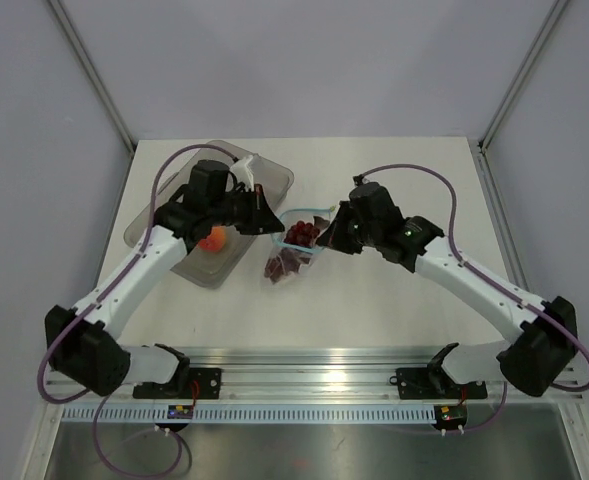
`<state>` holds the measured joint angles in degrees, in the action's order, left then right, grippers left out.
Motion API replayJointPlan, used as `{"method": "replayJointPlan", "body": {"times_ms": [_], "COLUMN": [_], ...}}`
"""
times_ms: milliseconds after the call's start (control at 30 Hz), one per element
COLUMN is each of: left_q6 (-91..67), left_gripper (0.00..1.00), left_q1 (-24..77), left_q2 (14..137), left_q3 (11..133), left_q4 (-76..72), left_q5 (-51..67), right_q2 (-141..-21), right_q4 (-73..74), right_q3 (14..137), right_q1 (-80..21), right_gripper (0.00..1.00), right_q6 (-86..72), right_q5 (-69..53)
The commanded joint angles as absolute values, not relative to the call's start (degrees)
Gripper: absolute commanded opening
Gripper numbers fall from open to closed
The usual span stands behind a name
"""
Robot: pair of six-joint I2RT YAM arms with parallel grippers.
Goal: Place the food in the zip-top bag and seal the zipper
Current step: Adjust the zipper food storage bag at the center of the board.
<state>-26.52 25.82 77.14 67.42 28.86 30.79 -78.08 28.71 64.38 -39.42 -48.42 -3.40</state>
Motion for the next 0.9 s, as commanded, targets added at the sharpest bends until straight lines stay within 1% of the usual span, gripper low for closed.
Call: {"method": "replayJointPlan", "body": {"times_ms": [0,167,300,400,500,533,600,633,733,867], "left_q6": [-25.49,-26.36,-25.67,-24.44,-22.94,-21.72,-20.31,-18.56,-15.31,-10.64], "left_gripper": [0.0,0.0,0.0,0.0,0.01,0.17,0.38,0.57,0.74,0.76], "left_q1": [25.84,26.02,26.72,26.72,26.81,26.81,26.81,26.81,26.89,27.07], "left_q2": [71.98,75.84,83.64,87.44,87.1,86.23,85.09,83.77,80.69,74.55], "left_q3": [72.69,68.14,64.96,66.09,68.71,69.69,71.97,74.85,78.12,79.45], "left_q4": [28.57,24.8,21.45,21.71,22.5,23.89,25.39,26.62,29.35,30.14], "left_q5": [30.06,32.6,33.57,35.76,35.43,34.2,32.71,31.65,27.96,26.46], "right_q2": [-72.42,-74.08,-77.33,-77.44,-75.51,-75.15,-74.62,-74.62,-74.79,-75.23], "right_q4": [28.65,27.16,23.39,21.97,22.06,22.58,23.2,23.73,24.96,24.7], "right_q3": [70.31,66.19,59.6,57.4,57.92,58.88,60.11,61.86,64.5,66.27], "right_q1": [-40.34,-40.52,-40.52,-40.87,-41.31,-41.31,-41.31,-41.31,-41.4,-41.57], "right_gripper": [0.0,0.0,0.0,0.0,0.0,0.0,0.0,0.0,0.0,0.0], "right_q6": [-46.93,-48.42,-51.15,-52.56,-52.82,-52.91,-53.08,-53.43,-54.75,-56.07], "right_q5": [-0.35,-0.79,-0.88,-1.58,-0.88,-0.62,-0.62,-0.62,-0.88,-1.49]}}
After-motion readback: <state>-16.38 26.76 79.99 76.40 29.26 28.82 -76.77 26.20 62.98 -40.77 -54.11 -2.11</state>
